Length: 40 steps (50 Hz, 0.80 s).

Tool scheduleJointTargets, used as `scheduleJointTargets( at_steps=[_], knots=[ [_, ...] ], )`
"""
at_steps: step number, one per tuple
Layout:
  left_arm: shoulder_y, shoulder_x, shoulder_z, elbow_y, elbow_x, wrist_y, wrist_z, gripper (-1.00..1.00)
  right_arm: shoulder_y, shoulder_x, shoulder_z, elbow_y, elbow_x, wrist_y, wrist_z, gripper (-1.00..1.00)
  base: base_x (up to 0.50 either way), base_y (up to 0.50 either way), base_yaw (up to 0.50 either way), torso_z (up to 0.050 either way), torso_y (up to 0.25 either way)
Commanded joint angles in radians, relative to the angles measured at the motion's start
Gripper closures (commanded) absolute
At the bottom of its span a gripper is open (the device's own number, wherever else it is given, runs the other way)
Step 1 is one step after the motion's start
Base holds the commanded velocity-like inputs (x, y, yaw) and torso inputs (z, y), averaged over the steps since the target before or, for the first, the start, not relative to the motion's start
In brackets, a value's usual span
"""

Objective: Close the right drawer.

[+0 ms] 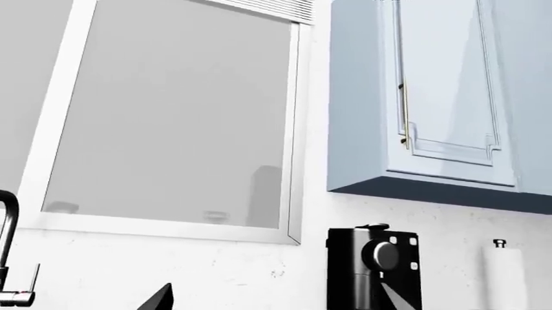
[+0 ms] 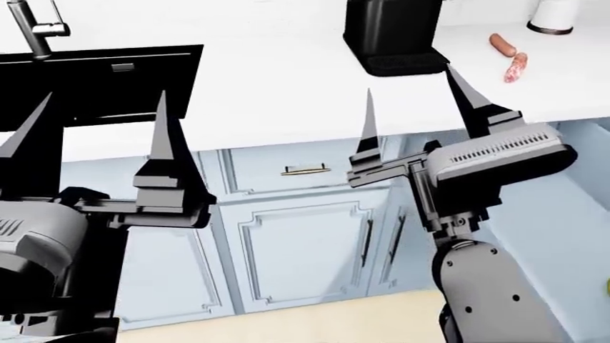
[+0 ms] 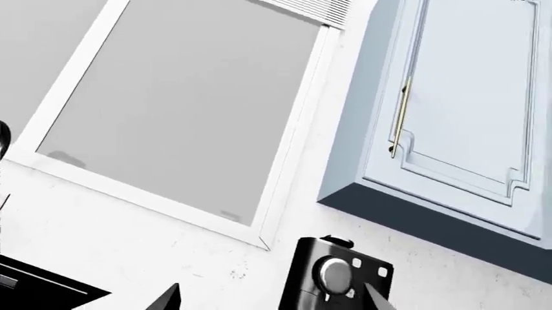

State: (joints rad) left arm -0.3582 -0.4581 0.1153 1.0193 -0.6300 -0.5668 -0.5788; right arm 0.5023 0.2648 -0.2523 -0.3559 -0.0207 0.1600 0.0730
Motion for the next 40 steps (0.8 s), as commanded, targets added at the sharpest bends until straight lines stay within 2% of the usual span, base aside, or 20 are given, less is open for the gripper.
scheduleJointTargets(
  at_steps=[1,40],
  knots=[
    [-0.011,-0.013,0.017,0.000,-0.010,0.005,-0.020,-1.00,0.002,0.003,0.000,-0.002,0.003,0.009,0.010,-1.00,0.00,0.00,-0.50,0.000,0.000],
    [-0.001,-0.055,0.055,-0.015,-0.003,0.064,-0.046,-1.00,-0.008,0.012,0.001,0.000,0.025,-0.007,0.036,-1.00,0.00,0.00,-0.50,0.000,0.000]
  ],
)
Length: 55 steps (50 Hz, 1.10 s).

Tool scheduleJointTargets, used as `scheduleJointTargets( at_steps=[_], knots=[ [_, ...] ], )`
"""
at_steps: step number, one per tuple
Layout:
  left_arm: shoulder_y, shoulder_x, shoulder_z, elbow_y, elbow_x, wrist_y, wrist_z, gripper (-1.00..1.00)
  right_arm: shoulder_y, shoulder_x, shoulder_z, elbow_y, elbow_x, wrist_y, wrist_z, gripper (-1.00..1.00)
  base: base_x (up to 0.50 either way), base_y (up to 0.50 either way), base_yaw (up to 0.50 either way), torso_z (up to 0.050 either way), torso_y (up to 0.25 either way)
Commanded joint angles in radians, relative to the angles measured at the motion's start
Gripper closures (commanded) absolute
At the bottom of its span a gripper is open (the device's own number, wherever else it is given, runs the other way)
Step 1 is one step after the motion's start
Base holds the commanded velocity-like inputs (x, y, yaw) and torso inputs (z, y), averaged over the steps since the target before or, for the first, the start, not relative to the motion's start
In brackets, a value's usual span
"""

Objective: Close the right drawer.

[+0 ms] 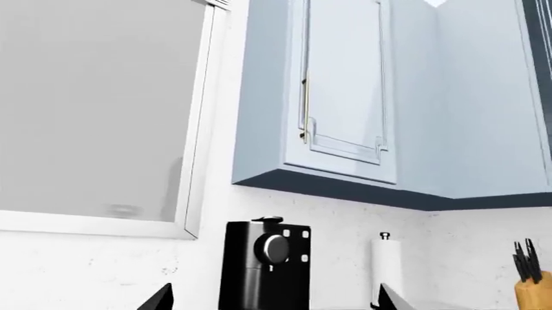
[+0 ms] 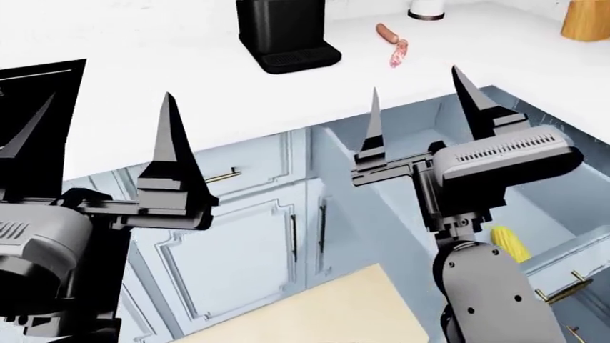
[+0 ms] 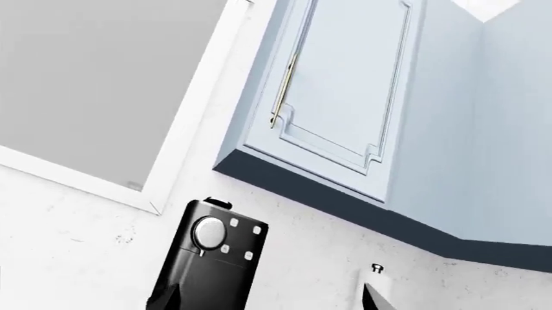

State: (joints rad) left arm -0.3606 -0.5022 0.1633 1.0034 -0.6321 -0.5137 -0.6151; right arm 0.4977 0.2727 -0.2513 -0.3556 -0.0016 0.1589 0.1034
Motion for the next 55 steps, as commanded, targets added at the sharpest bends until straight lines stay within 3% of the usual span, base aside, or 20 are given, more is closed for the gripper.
scheduleJointTargets(
  at_steps=[1,55],
  knots=[
    [0.002,-0.011,0.009,-0.001,-0.001,0.011,-0.010,-1.00,-0.004,0.004,0.001,0.000,0.008,-0.007,0.006,-1.00,0.00,0.00,-0.50,0.000,0.000],
    [-0.015,-0.057,0.054,-0.001,-0.016,0.047,-0.057,-1.00,-0.010,0.016,0.002,-0.007,0.030,-0.014,0.042,-1.00,0.00,0.00,-0.50,0.000,0.000]
  ],
)
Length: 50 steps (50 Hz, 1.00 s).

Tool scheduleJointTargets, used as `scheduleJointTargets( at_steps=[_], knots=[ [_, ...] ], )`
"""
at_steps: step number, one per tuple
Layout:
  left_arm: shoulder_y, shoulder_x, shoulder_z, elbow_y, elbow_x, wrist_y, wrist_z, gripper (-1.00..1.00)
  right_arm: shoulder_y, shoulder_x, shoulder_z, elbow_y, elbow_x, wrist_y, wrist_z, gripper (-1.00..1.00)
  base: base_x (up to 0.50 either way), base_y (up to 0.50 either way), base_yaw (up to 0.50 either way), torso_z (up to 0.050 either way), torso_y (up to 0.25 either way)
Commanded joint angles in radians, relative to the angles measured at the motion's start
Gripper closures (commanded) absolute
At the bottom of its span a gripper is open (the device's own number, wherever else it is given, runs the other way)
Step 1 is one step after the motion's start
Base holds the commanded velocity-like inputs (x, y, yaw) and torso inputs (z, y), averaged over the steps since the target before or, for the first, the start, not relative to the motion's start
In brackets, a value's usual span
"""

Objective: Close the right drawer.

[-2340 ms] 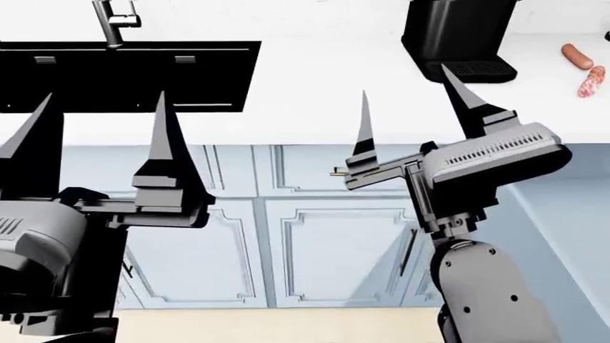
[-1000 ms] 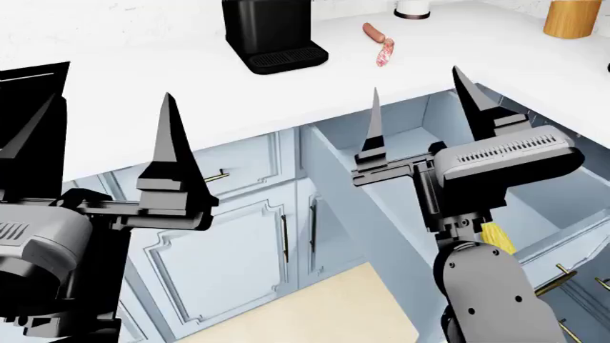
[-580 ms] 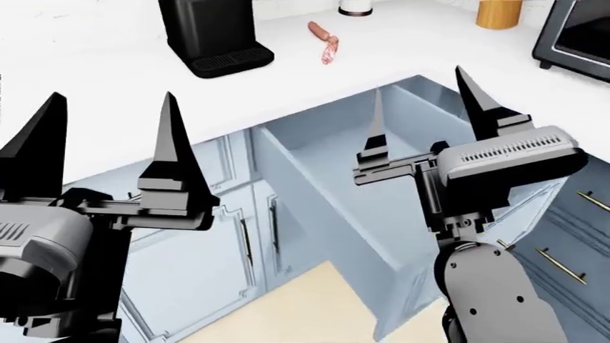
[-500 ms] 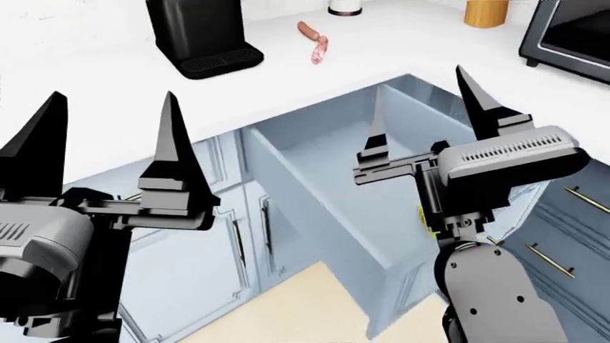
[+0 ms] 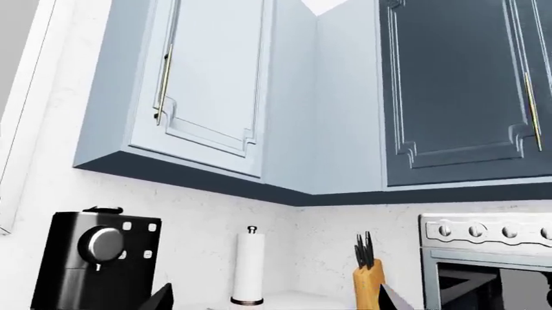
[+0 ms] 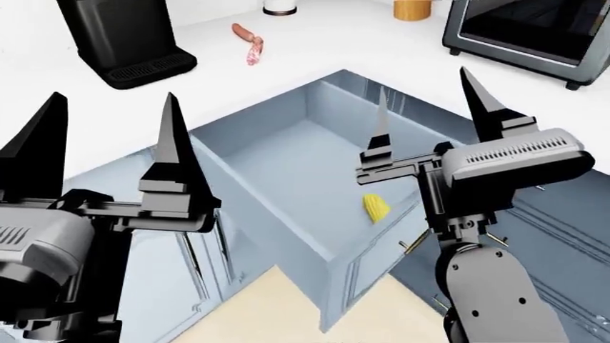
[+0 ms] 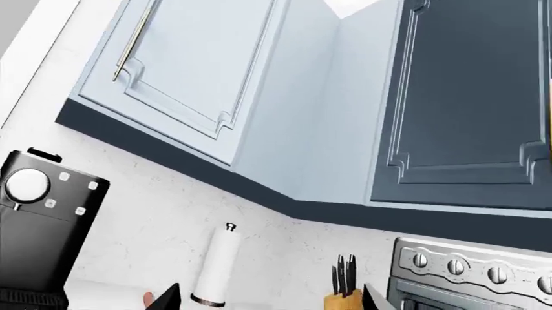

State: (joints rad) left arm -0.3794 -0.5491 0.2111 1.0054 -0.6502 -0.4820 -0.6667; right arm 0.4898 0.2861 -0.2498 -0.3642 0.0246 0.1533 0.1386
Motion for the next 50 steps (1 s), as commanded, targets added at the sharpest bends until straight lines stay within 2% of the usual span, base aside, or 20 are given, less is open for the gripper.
scheduleJointTargets(
  at_steps=[1,23,50],
  knots=[
    [0.004,-0.010,0.007,-0.004,0.003,0.017,-0.006,-1.00,-0.002,0.002,0.000,0.002,0.004,-0.008,0.007,-1.00,0.00,0.00,-0.50,0.000,0.000],
    [-0.003,-0.029,0.014,-0.003,-0.005,0.030,-0.025,-1.00,-0.005,0.007,0.004,0.006,0.018,-0.030,0.019,-1.00,0.00,0.00,-0.44,0.000,0.000],
    [-0.017,-0.055,0.030,0.007,-0.022,0.044,-0.061,-1.00,0.006,0.006,0.002,0.003,0.025,0.021,0.042,-1.00,0.02,-0.02,0.00,0.000,0.000]
  ],
)
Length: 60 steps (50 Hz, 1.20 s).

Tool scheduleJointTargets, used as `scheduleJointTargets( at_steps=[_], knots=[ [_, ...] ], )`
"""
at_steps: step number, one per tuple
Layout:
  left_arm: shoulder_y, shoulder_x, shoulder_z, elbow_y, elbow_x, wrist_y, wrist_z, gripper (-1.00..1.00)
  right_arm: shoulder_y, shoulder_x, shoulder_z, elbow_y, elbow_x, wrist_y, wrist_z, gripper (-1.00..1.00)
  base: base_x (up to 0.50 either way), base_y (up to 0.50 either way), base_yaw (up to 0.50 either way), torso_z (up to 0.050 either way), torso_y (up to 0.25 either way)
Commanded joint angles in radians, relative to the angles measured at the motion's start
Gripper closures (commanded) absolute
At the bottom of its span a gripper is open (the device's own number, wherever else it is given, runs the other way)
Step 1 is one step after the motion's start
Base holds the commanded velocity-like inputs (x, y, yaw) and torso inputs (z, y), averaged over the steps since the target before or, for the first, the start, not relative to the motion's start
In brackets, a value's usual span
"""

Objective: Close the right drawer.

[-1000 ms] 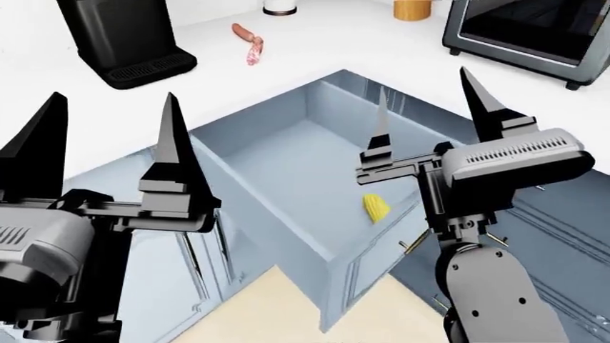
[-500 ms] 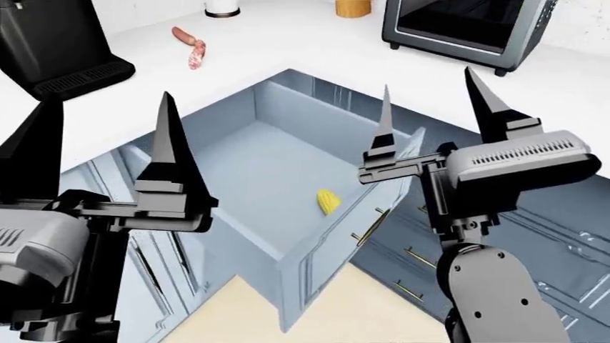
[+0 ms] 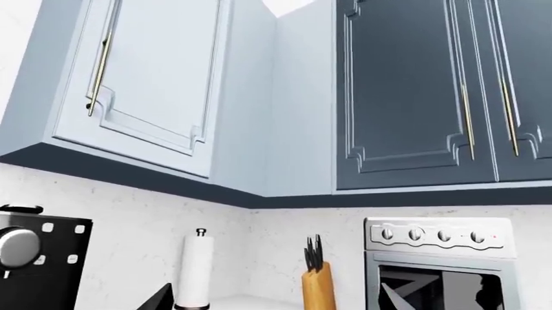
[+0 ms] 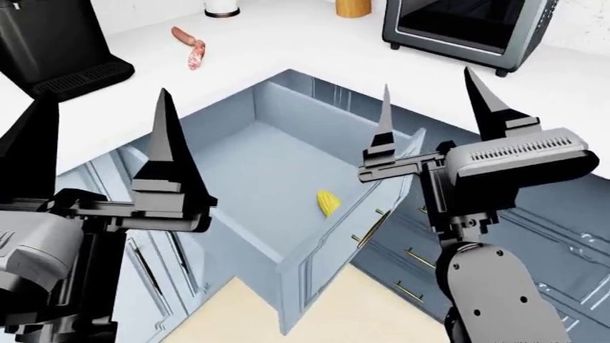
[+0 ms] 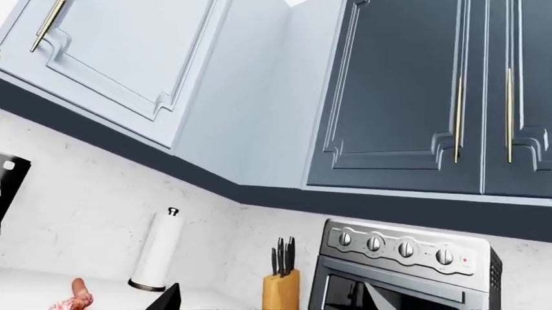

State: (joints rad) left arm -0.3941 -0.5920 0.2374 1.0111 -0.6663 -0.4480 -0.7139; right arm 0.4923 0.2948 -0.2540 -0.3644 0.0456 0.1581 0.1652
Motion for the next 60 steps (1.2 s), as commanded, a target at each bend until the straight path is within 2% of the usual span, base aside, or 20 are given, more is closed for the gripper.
scheduleJointTargets(
  at_steps=[1,27,34,43,60],
  knots=[
    [-0.002,-0.013,0.004,0.001,-0.007,0.011,-0.014,-1.00,0.003,-0.002,0.006,0.003,0.004,0.018,0.016,-1.00,0.29,-0.35,0.00,0.000,0.000],
    [-0.002,-0.036,0.020,-0.006,-0.009,0.040,-0.029,-1.00,-0.002,0.004,0.005,0.004,0.024,-0.006,0.021,-1.00,0.31,-0.38,0.00,0.000,0.000],
    [-0.004,-0.040,0.027,-0.007,-0.008,0.045,-0.032,-1.00,-0.015,0.007,0.016,-0.007,0.040,-0.040,0.022,-1.00,0.00,0.00,0.00,0.000,0.002],
    [-0.017,-0.045,0.036,-0.005,-0.016,0.042,-0.042,-1.00,-0.007,0.016,-0.007,-0.019,-0.016,-0.005,0.044,-1.00,0.03,0.02,0.00,0.000,0.000],
    [-0.020,-0.054,0.055,-0.009,-0.012,0.056,-0.053,-1.00,-0.014,0.024,-0.002,-0.034,-0.012,-0.020,0.055,-1.00,0.38,0.32,0.00,0.000,0.000]
  ],
)
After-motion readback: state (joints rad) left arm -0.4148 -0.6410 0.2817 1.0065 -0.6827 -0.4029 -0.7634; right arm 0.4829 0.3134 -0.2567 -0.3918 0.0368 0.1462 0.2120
